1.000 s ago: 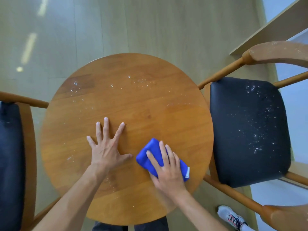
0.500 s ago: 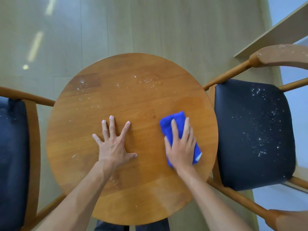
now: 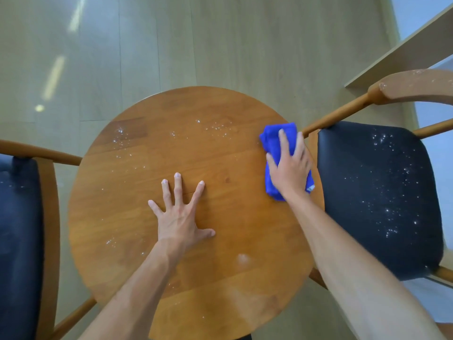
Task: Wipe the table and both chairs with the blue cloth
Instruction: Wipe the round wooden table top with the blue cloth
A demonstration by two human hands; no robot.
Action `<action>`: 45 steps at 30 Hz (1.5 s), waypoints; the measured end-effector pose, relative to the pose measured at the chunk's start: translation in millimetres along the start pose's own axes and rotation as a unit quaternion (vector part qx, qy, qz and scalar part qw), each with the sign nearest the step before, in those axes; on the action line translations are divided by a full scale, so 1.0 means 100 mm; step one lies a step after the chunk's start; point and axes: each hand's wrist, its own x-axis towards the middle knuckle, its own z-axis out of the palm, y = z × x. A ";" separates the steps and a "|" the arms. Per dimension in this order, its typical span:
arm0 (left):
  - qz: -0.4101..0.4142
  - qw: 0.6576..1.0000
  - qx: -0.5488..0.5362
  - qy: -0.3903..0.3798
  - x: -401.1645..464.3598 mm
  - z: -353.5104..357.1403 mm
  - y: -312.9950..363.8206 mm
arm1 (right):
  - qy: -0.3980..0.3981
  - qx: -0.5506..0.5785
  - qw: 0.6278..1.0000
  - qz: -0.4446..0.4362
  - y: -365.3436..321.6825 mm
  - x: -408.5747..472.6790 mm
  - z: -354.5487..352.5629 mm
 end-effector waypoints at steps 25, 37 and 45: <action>-0.005 1.000 -0.024 -0.015 -0.01 -0.04 0.01 | 0.031 -0.029 0.999 -0.032 -0.12 -0.95 0.02; 0.001 1.000 -0.017 -0.019 0.00 -0.03 0.01 | 0.008 -0.026 0.987 -0.156 -0.63 -0.01 0.17; 0.004 1.000 -0.017 -0.020 -0.03 -0.05 -0.01 | -0.009 -0.025 0.964 -0.264 -0.81 -0.46 0.18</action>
